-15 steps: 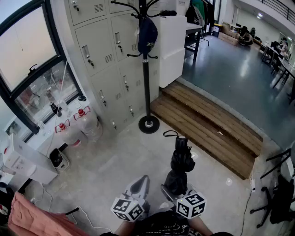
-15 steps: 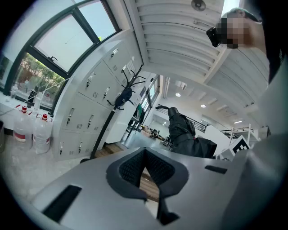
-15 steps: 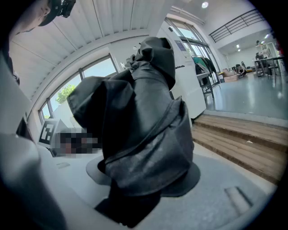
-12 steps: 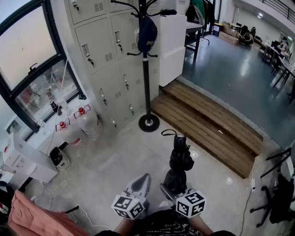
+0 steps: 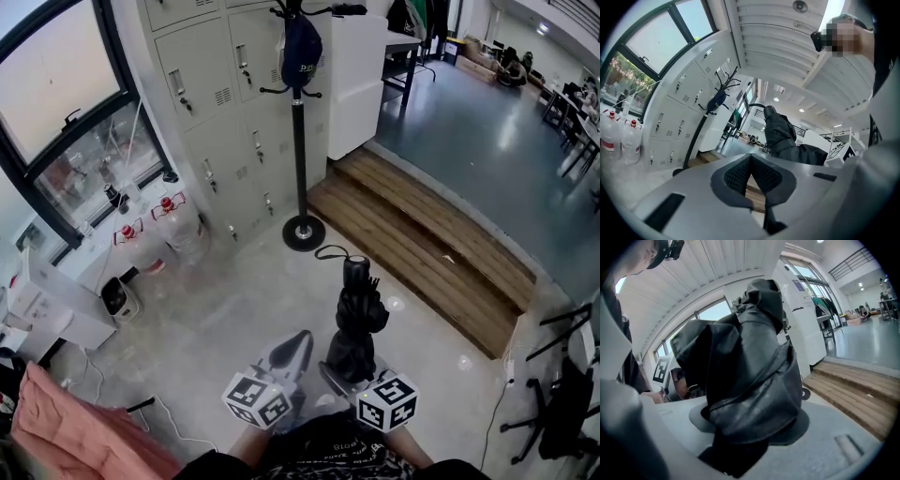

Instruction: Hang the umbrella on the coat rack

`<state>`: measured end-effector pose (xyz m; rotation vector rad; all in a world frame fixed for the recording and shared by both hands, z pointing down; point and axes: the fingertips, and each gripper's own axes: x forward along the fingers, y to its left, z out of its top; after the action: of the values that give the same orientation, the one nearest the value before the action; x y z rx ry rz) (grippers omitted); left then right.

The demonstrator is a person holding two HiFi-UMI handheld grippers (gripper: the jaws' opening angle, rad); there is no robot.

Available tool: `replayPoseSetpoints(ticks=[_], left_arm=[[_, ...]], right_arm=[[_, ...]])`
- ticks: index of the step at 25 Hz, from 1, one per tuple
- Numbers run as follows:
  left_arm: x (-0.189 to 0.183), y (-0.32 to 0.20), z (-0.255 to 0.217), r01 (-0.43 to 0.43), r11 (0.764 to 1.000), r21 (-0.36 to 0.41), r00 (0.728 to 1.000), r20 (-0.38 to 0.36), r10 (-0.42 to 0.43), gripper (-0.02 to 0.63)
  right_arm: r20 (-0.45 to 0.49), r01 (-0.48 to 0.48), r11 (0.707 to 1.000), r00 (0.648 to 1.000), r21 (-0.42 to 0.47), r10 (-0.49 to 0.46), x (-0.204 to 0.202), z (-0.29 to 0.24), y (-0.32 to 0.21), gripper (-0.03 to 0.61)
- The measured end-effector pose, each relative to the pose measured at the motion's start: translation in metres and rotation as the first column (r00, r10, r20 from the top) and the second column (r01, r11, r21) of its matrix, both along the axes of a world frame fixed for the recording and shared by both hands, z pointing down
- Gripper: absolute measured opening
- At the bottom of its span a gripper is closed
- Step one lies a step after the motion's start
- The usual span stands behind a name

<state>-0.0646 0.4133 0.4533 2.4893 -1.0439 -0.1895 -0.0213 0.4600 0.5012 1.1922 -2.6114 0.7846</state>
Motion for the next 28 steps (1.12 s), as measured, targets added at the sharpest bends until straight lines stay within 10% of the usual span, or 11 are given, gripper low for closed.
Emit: replayPoseSetpoints(ticks=[28], left_arm=[[0.021, -0.088, 0.019, 0.004, 1.000, -0.005, 0.995, 0.102, -0.004, 0.009]], right_arm=[[-0.094, -0.152, 0.988, 0.984, -0.034, 0.148, 0.036, 0.021, -0.091, 0.252]])
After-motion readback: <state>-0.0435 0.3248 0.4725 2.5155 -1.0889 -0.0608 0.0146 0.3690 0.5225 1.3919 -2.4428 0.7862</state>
